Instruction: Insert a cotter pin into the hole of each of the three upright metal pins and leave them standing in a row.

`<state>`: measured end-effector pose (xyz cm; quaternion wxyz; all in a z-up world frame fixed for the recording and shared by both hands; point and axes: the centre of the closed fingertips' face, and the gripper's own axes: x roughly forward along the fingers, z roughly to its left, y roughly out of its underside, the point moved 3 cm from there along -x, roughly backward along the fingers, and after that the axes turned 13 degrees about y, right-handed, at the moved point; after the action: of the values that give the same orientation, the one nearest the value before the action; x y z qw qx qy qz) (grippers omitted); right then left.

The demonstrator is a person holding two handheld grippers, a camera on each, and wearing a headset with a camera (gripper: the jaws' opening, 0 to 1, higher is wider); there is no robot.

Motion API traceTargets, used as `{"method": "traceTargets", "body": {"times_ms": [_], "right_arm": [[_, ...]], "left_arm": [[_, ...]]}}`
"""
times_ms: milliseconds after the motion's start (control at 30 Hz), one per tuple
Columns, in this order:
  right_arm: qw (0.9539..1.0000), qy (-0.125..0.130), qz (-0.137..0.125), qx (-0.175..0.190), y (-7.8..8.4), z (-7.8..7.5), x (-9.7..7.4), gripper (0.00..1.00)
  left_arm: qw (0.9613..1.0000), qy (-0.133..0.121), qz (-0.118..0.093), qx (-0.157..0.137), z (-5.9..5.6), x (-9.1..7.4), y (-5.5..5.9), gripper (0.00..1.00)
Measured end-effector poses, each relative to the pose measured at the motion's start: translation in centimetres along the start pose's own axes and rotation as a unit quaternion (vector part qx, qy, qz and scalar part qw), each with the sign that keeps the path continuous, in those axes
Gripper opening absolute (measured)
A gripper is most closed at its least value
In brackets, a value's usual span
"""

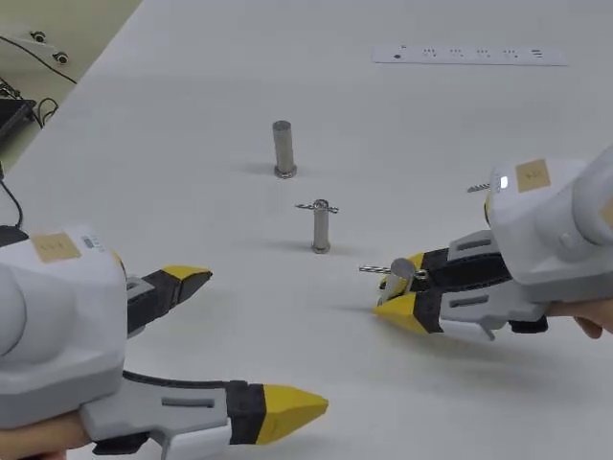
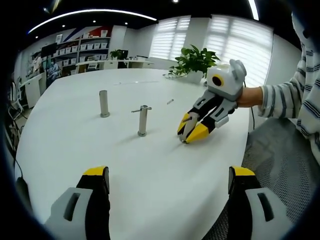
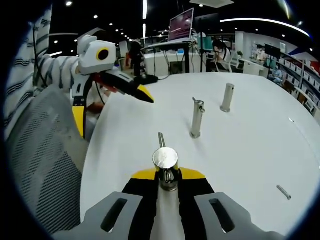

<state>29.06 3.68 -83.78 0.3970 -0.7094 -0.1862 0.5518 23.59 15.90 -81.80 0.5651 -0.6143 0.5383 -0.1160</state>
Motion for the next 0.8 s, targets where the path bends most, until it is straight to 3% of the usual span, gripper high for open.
{"method": "traceTargets", "body": {"times_ms": [367, 500, 800], "right_arm": [[0.9999, 0.008, -0.005, -0.011, 0.0, -0.1, 0.0, 0.14], [0.9996, 0.015, -0.006, -0.023, 0.0, -0.3, 0.1, 0.14], [0.9994, 0.019, -0.003, -0.030, 0.1, -1.4, 0.0, 0.13]], "left_arm": [[1.0000, -0.001, -0.002, 0.001, -0.1, 0.3, 0.1, 0.99], [0.9999, 0.007, 0.010, 0.000, -0.5, 0.8, 0.5, 0.99], [1.0000, 0.008, 0.000, -0.003, -0.9, 1.1, 0.2, 0.99]]}}
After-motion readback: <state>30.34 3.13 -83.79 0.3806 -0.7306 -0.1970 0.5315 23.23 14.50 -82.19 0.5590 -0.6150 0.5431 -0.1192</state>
